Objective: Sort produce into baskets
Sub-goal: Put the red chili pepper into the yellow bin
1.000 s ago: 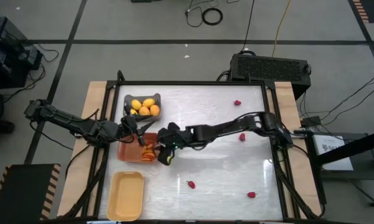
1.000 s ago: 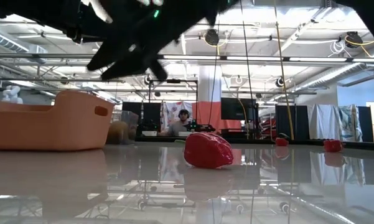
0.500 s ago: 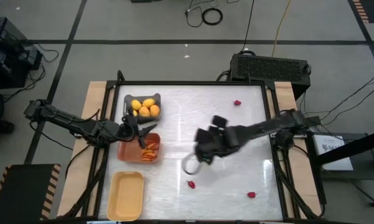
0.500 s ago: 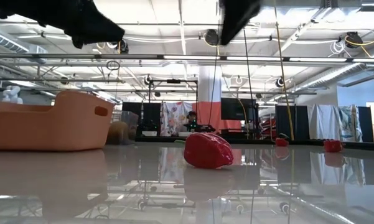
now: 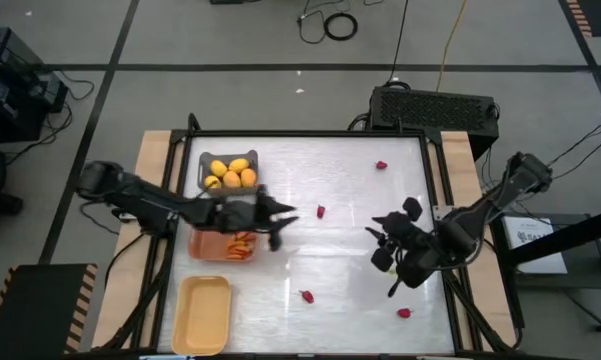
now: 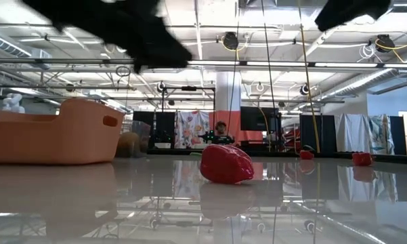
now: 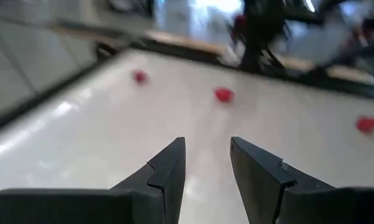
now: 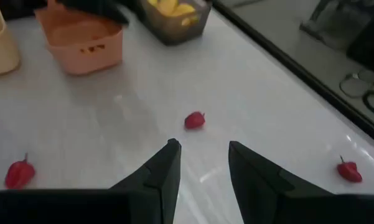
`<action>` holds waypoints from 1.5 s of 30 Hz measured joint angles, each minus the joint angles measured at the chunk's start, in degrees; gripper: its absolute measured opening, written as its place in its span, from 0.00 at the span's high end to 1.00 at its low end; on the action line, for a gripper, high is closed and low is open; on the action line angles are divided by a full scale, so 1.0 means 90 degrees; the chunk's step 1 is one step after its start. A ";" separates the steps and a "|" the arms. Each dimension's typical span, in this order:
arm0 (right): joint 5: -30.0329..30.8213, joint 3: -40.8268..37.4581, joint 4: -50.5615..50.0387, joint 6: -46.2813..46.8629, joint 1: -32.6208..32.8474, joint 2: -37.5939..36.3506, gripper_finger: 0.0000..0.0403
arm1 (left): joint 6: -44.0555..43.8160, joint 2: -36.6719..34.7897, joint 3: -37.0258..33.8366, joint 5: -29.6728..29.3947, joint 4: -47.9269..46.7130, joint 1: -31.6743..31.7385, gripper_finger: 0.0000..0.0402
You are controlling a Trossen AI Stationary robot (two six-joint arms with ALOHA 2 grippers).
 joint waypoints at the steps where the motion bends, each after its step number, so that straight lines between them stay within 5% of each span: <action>1: 0.0128 -0.0215 0.0190 -0.0025 0.0036 -0.0118 0.69 | 0.0000 0.0267 0.0393 0.0301 -0.0356 0.0102 0.66; 8: 0.0345 -0.1031 0.0635 -0.0593 0.0025 -0.0644 0.69 | -0.0073 0.2424 0.3453 0.1164 -0.3345 0.0653 0.63; 17: 0.0364 -0.1014 0.0707 -0.1087 0.0137 -0.1084 0.69 | -0.1194 0.4413 0.5833 0.1147 -0.5133 0.1075 0.34; 23: 0.0352 -0.1014 0.0711 -0.1356 0.0199 -0.1082 0.69 | -0.2408 0.4811 0.6043 0.0996 -0.5592 0.1476 0.21; 30: 0.0356 -0.1014 0.0854 -0.1571 0.0105 -0.1082 0.69 | -0.2664 0.4837 0.6043 0.0990 -0.6250 0.1747 0.21; 45: 0.0297 -0.1011 0.1234 -0.1265 0.0016 -0.1067 0.69 | -0.2662 0.5055 0.6040 0.1077 -0.5797 0.1378 0.21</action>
